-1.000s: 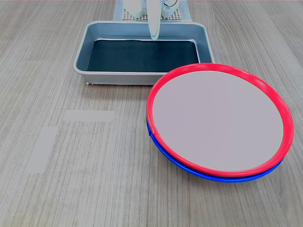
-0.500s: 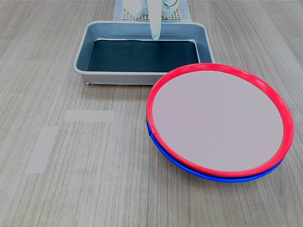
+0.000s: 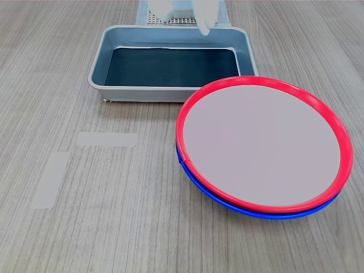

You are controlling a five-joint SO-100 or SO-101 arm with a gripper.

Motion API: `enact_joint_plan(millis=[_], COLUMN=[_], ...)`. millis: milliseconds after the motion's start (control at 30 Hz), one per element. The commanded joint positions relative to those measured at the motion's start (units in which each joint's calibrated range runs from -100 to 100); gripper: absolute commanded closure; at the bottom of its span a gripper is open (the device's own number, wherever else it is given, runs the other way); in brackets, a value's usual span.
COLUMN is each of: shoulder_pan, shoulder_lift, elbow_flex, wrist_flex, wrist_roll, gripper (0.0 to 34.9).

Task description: Lift the stacked dish and set it down on the table.

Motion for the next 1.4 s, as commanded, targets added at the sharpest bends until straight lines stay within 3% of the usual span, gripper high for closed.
enact_joint_plan(millis=[0,67,600,1367], shoulder_pan=[-1.25,-1.35,-1.63,-4.26], shoulder_lift=[13.49,19.72,51.1,67.48], elbow_flex=[-13.64,-18.01,-42.04,-53.33], wrist_flex=[-2.52,-3.35,0.28,-2.69], wrist_roll=[2.64,4.05,6.01,6.11], gripper=[24.3,22.5,17.9,18.3])
